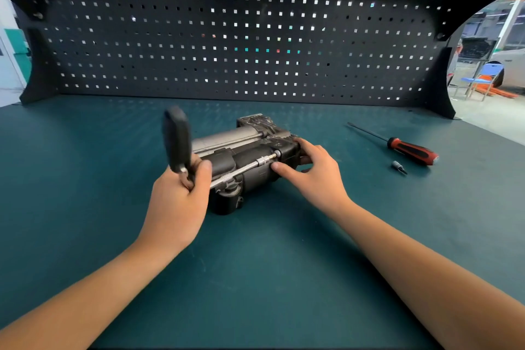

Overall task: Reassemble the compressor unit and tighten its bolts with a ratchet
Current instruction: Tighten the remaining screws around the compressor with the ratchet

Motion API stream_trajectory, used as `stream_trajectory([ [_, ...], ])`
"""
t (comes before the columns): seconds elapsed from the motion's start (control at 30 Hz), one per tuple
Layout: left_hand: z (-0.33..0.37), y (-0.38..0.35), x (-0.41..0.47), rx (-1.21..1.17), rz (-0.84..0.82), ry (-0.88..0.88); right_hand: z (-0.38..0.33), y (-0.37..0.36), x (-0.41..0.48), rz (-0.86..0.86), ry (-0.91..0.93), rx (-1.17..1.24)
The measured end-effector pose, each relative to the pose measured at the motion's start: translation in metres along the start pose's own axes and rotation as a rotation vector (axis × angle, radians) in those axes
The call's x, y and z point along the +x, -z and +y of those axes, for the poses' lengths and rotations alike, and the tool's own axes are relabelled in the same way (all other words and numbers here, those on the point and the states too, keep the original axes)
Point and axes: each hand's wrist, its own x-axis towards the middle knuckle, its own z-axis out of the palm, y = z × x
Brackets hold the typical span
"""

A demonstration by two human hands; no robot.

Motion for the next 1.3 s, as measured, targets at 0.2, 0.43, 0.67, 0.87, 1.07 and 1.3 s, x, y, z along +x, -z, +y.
stream_trajectory([
  [0.2,0.006,-0.002,0.006,-0.322,-0.006,0.427,0.001,-0.001,0.001,-0.002,-0.013,0.004],
  [0.43,0.004,0.009,0.015,-0.079,-0.103,0.232,0.001,-0.001,0.001,-0.013,-0.025,-0.008],
  [0.67,0.003,0.021,0.031,-0.057,-0.206,0.090,0.000,0.001,0.001,-0.029,-0.030,-0.012],
  [0.87,0.006,0.016,0.021,0.139,0.088,-0.120,-0.020,-0.002,-0.004,0.097,0.364,-0.313],
  [1.07,0.000,0.011,0.020,-0.071,0.093,-0.215,-0.026,-0.017,-0.007,-0.039,0.583,-0.310],
  [1.3,0.045,0.030,0.052,-0.495,0.206,0.000,-0.024,-0.023,-0.006,0.103,0.634,-0.333],
])
